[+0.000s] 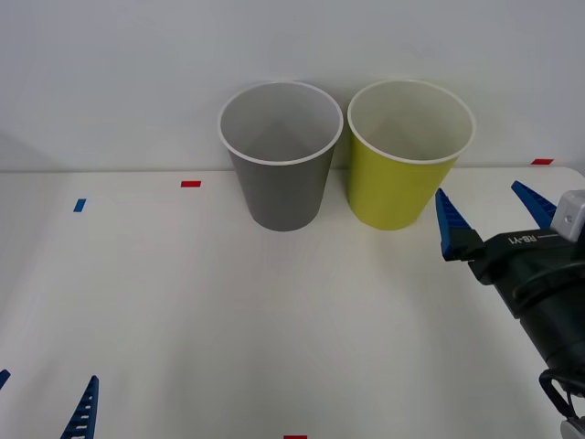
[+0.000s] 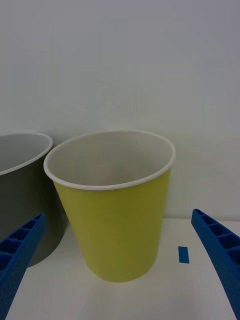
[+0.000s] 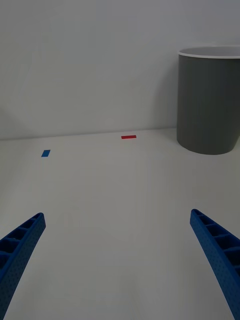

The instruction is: Put cans in the gray bin and PET bottles in the light green bin.

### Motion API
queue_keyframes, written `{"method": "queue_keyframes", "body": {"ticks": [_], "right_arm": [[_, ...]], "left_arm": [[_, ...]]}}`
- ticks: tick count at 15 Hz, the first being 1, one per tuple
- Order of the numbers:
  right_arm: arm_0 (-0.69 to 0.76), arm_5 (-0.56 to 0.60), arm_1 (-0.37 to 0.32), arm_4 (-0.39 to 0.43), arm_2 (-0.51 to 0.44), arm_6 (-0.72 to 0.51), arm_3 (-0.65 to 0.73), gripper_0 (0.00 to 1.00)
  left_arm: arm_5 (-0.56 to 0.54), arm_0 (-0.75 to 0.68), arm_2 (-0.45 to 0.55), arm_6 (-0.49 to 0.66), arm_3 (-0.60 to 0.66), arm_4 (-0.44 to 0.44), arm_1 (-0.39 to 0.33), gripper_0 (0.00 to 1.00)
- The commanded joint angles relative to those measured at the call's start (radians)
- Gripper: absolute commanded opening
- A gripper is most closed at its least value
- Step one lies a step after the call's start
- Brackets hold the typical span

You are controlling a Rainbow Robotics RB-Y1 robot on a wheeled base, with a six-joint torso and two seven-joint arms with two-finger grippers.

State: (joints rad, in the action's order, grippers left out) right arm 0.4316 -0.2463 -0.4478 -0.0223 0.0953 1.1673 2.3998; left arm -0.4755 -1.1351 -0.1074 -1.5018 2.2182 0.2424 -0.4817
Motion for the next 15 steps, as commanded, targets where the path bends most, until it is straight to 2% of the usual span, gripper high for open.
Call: {"method": "queue_keyframes", "body": {"ticks": [1,10,12,15], "right_arm": [[0.084,0.179,-0.005,0.065,0.014,-0.011,-0.077,1.00],[0.366,0.524,-0.016,0.035,-0.005,0.026,-0.119,1.00],[0.404,0.641,-0.017,0.018,-0.005,0.035,-0.179,1.00],[0.475,0.740,-0.017,0.002,-0.016,0.035,-0.212,1.00]], "left_arm": [[0.000,0.000,0.000,0.000,0.000,0.000,0.000,1.00],[0.000,0.000,0.000,0.000,0.000,0.000,0.000,1.00],[0.000,0.000,0.000,0.000,0.000,0.000,0.000,1.00],[0.000,0.000,0.000,0.000,0.000,0.000,0.000,1.00]]}}
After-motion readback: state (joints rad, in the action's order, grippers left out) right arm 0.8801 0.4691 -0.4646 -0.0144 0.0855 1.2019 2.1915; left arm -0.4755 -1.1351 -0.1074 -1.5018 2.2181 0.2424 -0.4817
